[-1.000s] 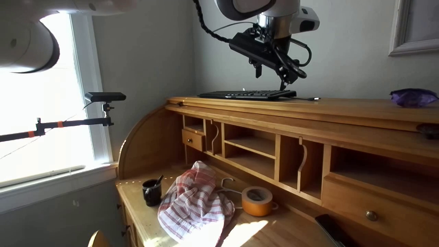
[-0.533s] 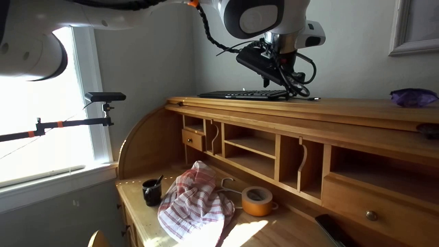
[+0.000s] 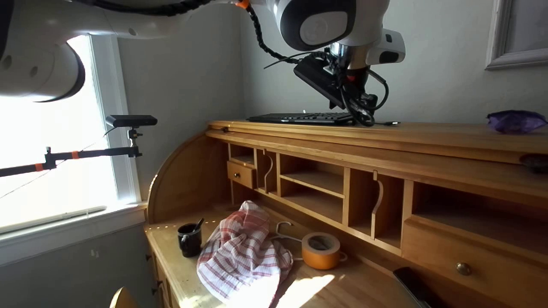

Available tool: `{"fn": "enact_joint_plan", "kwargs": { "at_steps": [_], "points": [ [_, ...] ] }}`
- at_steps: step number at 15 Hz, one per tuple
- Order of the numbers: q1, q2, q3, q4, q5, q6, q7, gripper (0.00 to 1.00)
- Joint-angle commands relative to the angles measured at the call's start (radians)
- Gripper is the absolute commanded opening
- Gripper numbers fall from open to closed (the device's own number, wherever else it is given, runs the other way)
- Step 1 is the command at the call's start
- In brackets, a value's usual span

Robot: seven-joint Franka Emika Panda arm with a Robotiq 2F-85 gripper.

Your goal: Move the keyboard to the bottom

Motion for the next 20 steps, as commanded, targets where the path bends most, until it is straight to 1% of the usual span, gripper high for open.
{"fn": "enact_joint_plan", "kwargs": {
  "at_steps": [1, 3, 4, 5, 7, 8, 9, 10, 11, 12, 14, 15, 16, 17, 19, 20],
  "points": [
    [-0.014, 0.012, 0.017, 0.005, 0.028, -0.054, 0.037, 0.81],
    [-0.017, 0.013, 0.020, 0.008, 0.036, -0.074, 0.046, 0.79],
    [-0.021, 0.015, 0.023, 0.012, 0.042, -0.097, 0.054, 0.81],
    [-0.025, 0.016, 0.026, 0.014, 0.048, -0.115, 0.060, 0.87],
    [-0.036, 0.018, 0.035, 0.018, 0.067, -0.146, 0.080, 0.83],
    [-0.040, 0.019, 0.037, 0.020, 0.071, -0.155, 0.087, 0.77],
    [-0.047, 0.020, 0.042, 0.021, 0.081, -0.167, 0.093, 0.74],
    [-0.054, 0.020, 0.044, 0.022, 0.088, -0.180, 0.098, 0.69],
    [-0.061, 0.021, 0.046, 0.024, 0.095, -0.194, 0.106, 0.59],
    [-0.067, 0.022, 0.049, 0.025, 0.105, -0.205, 0.113, 0.64],
    [-0.082, 0.023, 0.057, 0.031, 0.125, -0.229, 0.130, 0.54],
    [-0.091, 0.023, 0.061, 0.034, 0.138, -0.243, 0.138, 0.57],
    [-0.100, 0.023, 0.067, 0.035, 0.151, -0.259, 0.147, 0.49],
    [-0.107, 0.020, 0.073, 0.035, 0.165, -0.270, 0.153, 0.53],
    [-0.121, 0.013, 0.081, 0.029, 0.186, -0.300, 0.159, 0.49],
    [-0.128, 0.009, 0.084, 0.025, 0.195, -0.316, 0.159, 0.48]
  ]
}}
